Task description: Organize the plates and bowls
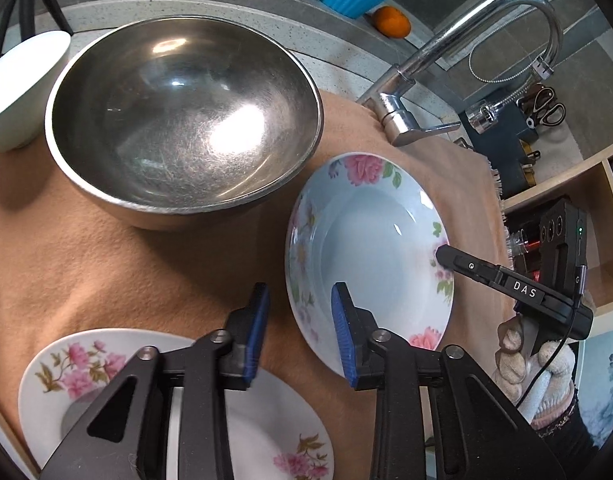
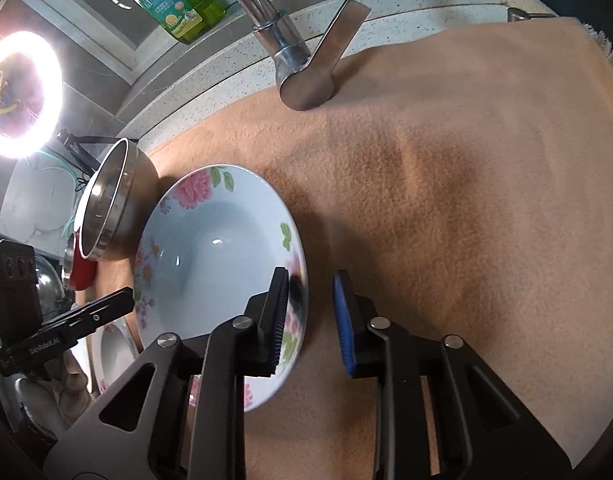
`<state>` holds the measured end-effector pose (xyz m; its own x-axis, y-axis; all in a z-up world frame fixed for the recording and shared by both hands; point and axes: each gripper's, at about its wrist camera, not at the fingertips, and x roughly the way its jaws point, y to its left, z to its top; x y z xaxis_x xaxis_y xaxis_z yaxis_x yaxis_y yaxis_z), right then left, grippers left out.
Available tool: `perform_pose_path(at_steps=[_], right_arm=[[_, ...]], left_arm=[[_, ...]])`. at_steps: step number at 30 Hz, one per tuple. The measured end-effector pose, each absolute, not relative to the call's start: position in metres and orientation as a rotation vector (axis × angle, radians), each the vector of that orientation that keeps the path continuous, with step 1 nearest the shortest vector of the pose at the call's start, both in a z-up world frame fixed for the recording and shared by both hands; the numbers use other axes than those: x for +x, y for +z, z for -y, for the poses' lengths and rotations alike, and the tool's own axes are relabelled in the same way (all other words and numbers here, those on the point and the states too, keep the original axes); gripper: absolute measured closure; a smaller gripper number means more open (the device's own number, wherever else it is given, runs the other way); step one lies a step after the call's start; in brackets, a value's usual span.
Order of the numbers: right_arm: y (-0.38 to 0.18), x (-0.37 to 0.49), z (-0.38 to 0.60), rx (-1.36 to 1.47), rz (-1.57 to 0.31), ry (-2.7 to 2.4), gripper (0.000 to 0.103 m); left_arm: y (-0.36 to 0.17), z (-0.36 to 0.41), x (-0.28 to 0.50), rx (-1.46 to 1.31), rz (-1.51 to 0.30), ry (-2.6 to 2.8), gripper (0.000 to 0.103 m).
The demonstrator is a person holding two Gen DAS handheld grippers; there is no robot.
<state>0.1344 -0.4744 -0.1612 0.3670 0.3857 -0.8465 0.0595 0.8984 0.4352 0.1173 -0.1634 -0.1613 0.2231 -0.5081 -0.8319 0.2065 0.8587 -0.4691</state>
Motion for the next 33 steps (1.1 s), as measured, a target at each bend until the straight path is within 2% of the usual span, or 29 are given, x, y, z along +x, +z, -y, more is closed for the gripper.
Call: perform_pose_path(at_steps=[1, 5, 33], right_arm=[[-0.161, 0.136, 0.474, 0.433, -1.187, 0.225, 0.084], [-0.162, 0.140, 0.469, 0.431, -1.195, 0.255, 0.091], [-0.142, 0.115, 0.465, 0.460, -1.165, 0.256, 0.091]], left_arm=[[-0.162, 0.164, 0.118, -0.284, -1.257, -0.504, 0.084], [-0.162, 0.165, 0.119, -0.275, -1.253, -0.504, 0.086], [-0.154, 0.160, 0.107, -0.258, -1.230, -0.504, 0.088]])
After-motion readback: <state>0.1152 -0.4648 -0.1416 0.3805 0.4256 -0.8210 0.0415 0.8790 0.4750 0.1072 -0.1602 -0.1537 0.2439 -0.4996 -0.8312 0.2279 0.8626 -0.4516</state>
